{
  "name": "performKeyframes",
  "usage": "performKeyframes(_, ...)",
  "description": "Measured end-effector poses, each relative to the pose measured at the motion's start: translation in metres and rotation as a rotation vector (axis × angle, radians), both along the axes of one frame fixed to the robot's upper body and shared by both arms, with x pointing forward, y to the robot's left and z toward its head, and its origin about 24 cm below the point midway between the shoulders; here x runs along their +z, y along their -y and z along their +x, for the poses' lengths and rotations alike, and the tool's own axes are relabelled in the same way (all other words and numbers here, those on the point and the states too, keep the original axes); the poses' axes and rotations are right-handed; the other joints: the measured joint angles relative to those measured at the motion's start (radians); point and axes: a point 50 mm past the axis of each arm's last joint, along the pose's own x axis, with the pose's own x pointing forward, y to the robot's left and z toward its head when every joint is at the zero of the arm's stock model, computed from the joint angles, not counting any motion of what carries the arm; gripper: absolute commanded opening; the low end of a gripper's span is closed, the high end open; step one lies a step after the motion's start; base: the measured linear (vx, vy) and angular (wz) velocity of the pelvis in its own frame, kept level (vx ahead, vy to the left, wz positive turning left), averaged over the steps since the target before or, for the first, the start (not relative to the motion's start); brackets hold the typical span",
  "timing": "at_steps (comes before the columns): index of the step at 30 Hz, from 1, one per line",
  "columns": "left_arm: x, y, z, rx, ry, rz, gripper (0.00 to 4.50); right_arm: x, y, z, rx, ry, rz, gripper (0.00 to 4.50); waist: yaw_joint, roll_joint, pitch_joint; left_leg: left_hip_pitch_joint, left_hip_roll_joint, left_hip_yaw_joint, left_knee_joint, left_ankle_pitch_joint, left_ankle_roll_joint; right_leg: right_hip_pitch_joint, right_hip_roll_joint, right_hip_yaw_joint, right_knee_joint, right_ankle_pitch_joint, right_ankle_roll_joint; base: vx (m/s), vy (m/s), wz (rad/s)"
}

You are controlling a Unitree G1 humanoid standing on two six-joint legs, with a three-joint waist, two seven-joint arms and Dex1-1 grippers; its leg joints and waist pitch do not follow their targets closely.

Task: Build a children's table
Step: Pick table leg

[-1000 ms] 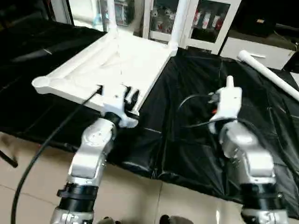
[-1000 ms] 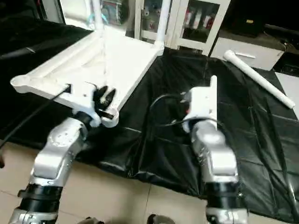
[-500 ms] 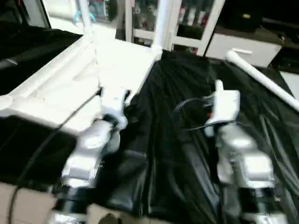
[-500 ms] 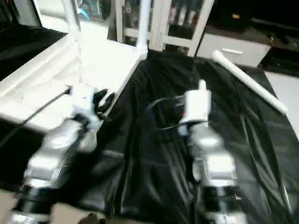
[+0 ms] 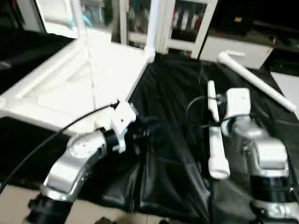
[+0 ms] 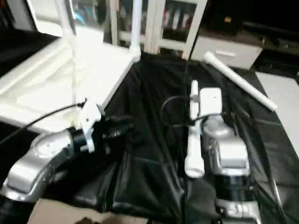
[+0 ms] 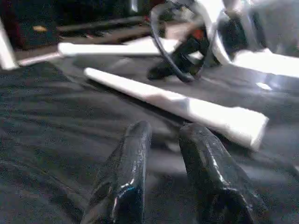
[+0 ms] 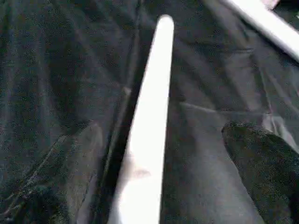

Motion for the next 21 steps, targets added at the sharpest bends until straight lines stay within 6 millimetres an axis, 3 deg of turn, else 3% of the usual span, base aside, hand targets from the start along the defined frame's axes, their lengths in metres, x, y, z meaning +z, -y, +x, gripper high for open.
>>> performKeyframes(5,-0.004,-0.002,-0.006,-0.105,-0.063,0.046,1.40,-0.024,0.004,-0.008,0.034,-0.205,0.159,4.47,-0.002,-0.001,0.001,-0.003,0.000,0.000,-0.001,0.001,-0.001,-0.001,-0.001,-0.001,-0.010,0.000,0.000,-0.041,0.004,-0.03)
performKeyframes(15,0.000,0.003,-0.012,-0.193,-0.072,0.070,1.40,-0.038,0.003,-0.026,0.108,-0.415,0.317,4.47,0.003,-0.001,0.001,-0.003,0.000,0.009,-0.001,0.004,0.000,-0.001,-0.001,0.007,-0.014,0.012,-0.002,0.000,0.000,0.00)
performKeyframes(21,0.006,0.006,-0.011,-0.225,-0.061,0.086,1.40,-0.036,0.013,-0.028,0.094,-0.423,0.324,3.89,0.003,-0.005,-0.001,-0.003,0.002,0.012,-0.004,0.009,0.003,-0.001,0.000,0.006,-0.013,0.021,0.001,0.029,-0.003,0.00)
